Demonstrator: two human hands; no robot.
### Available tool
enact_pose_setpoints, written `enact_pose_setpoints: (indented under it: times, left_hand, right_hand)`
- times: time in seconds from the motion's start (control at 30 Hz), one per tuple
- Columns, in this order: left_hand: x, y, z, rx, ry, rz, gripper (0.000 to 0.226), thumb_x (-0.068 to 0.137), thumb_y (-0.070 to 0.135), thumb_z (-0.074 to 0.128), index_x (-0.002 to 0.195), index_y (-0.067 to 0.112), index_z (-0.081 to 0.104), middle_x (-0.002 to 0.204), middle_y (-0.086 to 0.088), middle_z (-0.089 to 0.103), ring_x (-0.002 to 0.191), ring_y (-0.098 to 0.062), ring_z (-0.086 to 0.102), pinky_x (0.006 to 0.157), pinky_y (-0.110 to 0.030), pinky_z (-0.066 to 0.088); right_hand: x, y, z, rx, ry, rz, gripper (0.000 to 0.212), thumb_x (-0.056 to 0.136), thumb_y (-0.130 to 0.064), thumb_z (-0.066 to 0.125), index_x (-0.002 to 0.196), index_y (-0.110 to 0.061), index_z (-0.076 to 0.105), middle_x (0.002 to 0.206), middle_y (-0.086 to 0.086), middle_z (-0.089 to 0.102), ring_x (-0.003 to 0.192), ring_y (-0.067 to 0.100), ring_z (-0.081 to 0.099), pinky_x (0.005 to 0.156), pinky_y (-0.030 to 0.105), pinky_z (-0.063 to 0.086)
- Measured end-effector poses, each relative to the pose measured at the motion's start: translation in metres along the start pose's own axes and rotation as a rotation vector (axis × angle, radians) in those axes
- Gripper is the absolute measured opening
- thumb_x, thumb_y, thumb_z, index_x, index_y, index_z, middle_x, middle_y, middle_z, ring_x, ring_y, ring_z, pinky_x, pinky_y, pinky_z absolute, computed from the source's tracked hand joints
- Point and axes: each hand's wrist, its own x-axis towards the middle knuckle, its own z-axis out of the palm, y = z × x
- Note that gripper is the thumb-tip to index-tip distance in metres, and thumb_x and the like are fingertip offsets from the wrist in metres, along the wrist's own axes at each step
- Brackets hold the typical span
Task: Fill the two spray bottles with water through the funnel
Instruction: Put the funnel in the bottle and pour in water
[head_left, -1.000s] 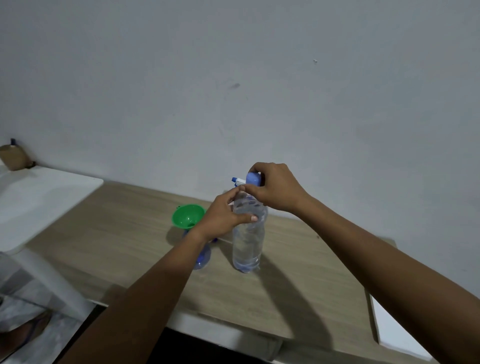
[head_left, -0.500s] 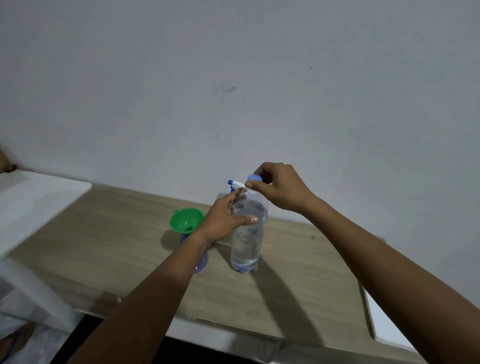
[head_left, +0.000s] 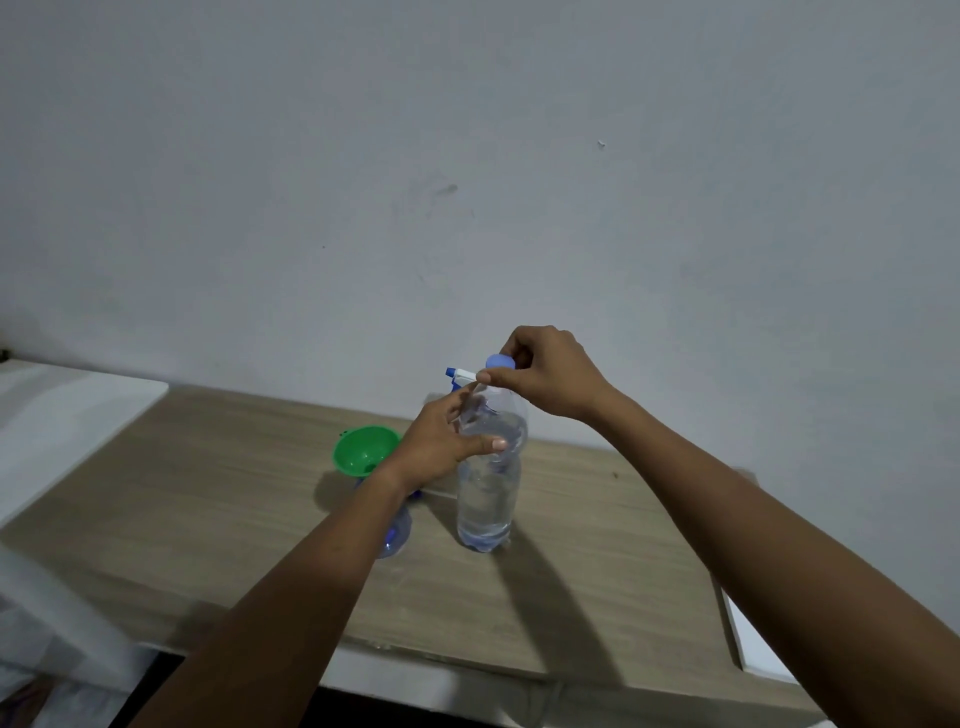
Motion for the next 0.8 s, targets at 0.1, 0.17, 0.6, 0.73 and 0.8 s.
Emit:
enact_pose_setpoints:
  times: [0.1,0.17,0.6,0.73,0.8]
  left_hand:
    - [-0.001,-0.001,0.001,-0.001,-0.009,-0.005,0.090,0.068,0.026,0.092,0.146,0.032,0.046,0.140,0.009,0.059,0.131,-0.006,0.054,0.112,-0.039,0.045]
    - [-0.001,-0.001,0.002,-0.010,-0.011,-0.006,0.091,0.068,0.026,0.092,0.147,0.033,0.045,0.140,0.008,0.059,0.130,-0.007,0.055,0.110,-0.038,0.047]
    - [-0.004,0.003,0.003,0.010,-0.002,-0.019,0.087,0.072,0.023,0.089,0.147,0.030,0.046,0.141,0.009,0.058,0.131,-0.008,0.053,0.109,-0.031,0.045]
    - [-0.006,0.005,0.006,-0.024,0.012,-0.018,0.088,0.073,0.015,0.088,0.149,0.026,0.044,0.141,0.007,0.058,0.131,-0.008,0.054,0.098,-0.016,0.049]
    - [-0.007,0.004,0.007,-0.025,0.017,-0.019,0.088,0.073,0.015,0.088,0.149,0.026,0.044,0.141,0.007,0.058,0.130,-0.008,0.055,0.103,-0.021,0.049]
  right_hand:
    - [0.001,0.001,-0.010,0.039,-0.133,-0.059,0.021,0.087,-0.038,0.078,0.093,-0.019,0.069,0.072,-0.003,0.063,0.061,0.010,0.051,0.063,0.024,0.041]
    - [0.003,0.004,-0.017,0.028,-0.235,-0.086,0.015,0.092,-0.034,0.073,0.102,-0.022,0.071,0.078,0.005,0.068,0.062,0.011,0.053,0.065,0.027,0.045]
    - [0.002,0.003,-0.009,0.024,-0.123,-0.054,0.030,0.086,-0.041,0.079,0.089,-0.017,0.063,0.069,-0.008,0.058,0.062,0.010,0.051,0.060,0.024,0.039]
    - [0.006,0.004,-0.026,0.095,-0.353,-0.075,0.018,0.095,-0.027,0.070,0.112,-0.019,0.071,0.081,0.003,0.067,0.070,0.014,0.059,0.071,0.029,0.055]
    - [0.008,0.000,-0.033,0.095,-0.430,-0.061,0.020,0.097,-0.025,0.068,0.117,-0.021,0.070,0.084,0.001,0.067,0.073,0.012,0.061,0.074,0.024,0.057]
